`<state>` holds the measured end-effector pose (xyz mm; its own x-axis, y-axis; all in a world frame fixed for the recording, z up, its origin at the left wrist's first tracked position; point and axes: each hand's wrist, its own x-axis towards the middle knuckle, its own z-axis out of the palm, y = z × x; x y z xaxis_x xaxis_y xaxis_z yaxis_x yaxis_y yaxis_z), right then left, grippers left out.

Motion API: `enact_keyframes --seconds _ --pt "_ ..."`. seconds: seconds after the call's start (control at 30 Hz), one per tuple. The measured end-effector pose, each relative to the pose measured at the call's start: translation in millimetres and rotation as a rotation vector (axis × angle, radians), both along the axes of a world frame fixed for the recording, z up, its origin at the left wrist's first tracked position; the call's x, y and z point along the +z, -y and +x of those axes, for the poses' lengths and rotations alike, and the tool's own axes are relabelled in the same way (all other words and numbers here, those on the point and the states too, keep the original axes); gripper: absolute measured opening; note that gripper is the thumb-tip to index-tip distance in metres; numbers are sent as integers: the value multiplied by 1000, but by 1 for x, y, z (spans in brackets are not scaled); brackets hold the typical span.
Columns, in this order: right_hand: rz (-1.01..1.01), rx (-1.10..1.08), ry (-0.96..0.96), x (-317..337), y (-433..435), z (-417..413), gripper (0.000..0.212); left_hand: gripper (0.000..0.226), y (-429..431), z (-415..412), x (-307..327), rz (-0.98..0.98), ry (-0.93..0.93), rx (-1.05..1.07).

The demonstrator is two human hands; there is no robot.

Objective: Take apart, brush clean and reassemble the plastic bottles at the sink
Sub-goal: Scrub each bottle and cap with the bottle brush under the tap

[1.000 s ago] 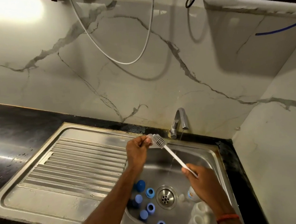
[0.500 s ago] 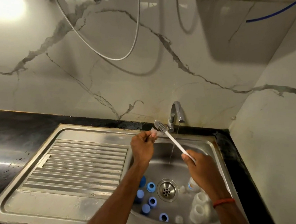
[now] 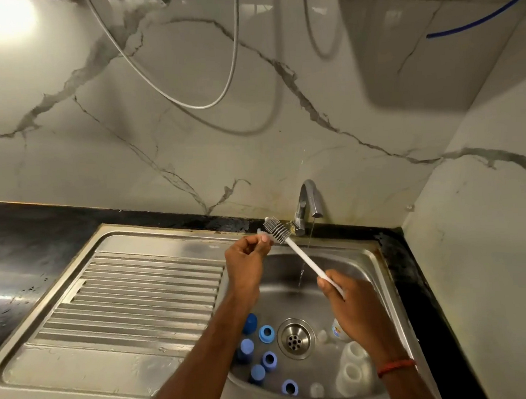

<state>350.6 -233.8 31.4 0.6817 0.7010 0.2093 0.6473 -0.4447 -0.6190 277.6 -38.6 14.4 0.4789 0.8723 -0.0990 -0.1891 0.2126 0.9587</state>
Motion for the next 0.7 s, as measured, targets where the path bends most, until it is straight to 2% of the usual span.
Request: enact_keyframes --seconds 0.17,0.33,0.6,0.7 --pt "-2 -54 52 1 -17 -9 13 15 16 3 4 68 96 -170" --pt "-26 32 -2 -6 -6 -3 16 19 -3 0 9 -146 189 -51" --pt "-22 -36 -13 -3 -17 -7 14 18 8 9 18 -152 249 -96" --pt "-24 38 -96 -9 -7 -8 14 19 -4 7 21 -347 327 -35"
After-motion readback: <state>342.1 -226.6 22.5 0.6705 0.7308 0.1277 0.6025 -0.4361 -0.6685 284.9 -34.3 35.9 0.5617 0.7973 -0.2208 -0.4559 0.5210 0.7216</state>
